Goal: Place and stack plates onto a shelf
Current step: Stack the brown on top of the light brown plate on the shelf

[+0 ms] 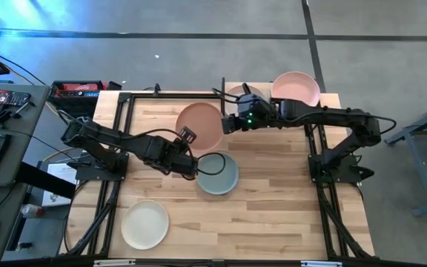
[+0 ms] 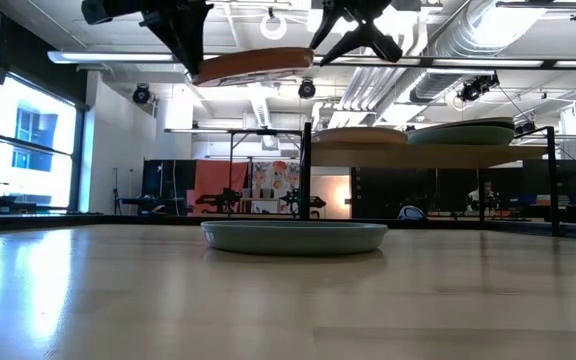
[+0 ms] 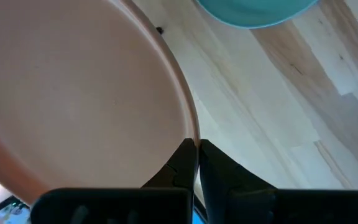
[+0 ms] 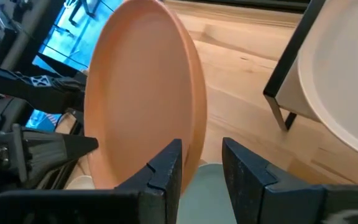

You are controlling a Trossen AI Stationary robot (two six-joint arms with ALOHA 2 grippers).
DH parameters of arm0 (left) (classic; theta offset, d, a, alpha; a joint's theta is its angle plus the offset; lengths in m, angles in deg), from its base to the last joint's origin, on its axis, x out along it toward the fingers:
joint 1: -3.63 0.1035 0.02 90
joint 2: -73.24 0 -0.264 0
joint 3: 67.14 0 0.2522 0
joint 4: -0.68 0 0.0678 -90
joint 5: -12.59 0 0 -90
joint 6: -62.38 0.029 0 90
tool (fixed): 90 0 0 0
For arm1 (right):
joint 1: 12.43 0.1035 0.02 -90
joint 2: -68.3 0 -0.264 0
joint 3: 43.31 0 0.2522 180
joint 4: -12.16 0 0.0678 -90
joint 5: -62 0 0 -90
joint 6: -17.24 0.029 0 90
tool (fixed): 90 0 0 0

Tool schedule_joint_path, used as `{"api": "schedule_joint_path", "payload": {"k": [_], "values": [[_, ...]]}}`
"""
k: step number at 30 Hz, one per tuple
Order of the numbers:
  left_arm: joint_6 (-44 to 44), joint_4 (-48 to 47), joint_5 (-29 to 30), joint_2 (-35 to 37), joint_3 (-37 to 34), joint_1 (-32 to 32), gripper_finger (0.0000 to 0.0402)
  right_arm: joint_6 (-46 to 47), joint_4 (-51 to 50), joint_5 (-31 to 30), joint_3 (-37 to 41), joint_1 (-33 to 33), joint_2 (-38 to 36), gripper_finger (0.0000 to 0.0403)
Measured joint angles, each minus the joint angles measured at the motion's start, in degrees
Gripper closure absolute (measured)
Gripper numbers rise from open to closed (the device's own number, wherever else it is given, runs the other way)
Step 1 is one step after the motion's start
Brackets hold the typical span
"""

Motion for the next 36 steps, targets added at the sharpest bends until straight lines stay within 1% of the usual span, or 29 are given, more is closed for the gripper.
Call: {"api": "schedule_joint_path", "payload": {"k": [8, 11, 13, 17, 18, 21, 24, 30, 32, 36], "values": [[2.5, 3.9, 0.7, 0.0, 0.0, 0.1, 0.0401, 0.0, 0.0, 1.0, 0.0, 0.0, 0.4, 0.0307], [2.5, 4.7, 0.7, 0.0, 0.0, 0.1, 0.0401, 0.0, -0.2, 1.0, 0.0, 0.0, 0.4, 0.0315], [2.5, 4.7, 0.7, 0.0, 0.0, 0.1, 0.0401, 0.0, -0.2, 1.2, 0.0, 0.0, 0.4, 0.0332], [2.6, 5.0, 0.4, 0.0, 0.0, 0.1, 0.0401, 0.1, -0.2, 1.4, 0.0, -0.1, 0.4, 0.0389], [2.5, 5.4, 0.3, 0.0, 0.0, 0.1, 0.0400, 0.1, -0.3, 1.4, 0.0, -0.1, 0.4, 0.0394], [2.5, 6.0, -0.9, 0.0, 0.0, 0.0, 0.0393, 1.3, -0.5, 1.6, 0.0, 0.0, 0.4, 0.0389], [2.5, 6.2, -1.3, 0.0, 0.0, 0.1, 0.0386, 1.5, -1.1, 2.1, 0.0, 0.0, 0.4, 0.0398], [1.8, 6.5, -2.4, 0.0, 0.0, 1.6, 0.0371, 3.0, -2.7, 2.3, 0.0, 0.0, 0.4, 0.0400], [0.9, 6.6, -3.7, 0.0, 0.0, 2.1, 0.0362, 3.2, -2.8, 2.4, 0.0, 0.0, 0.4, 0.0400], [-2.1, 7.6, -8.3, 0.1, 0.0, 3.1, 0.0337, 4.0, -3.5, 2.3, 0.0, 0.0, 0.4, 0.0401]]}}
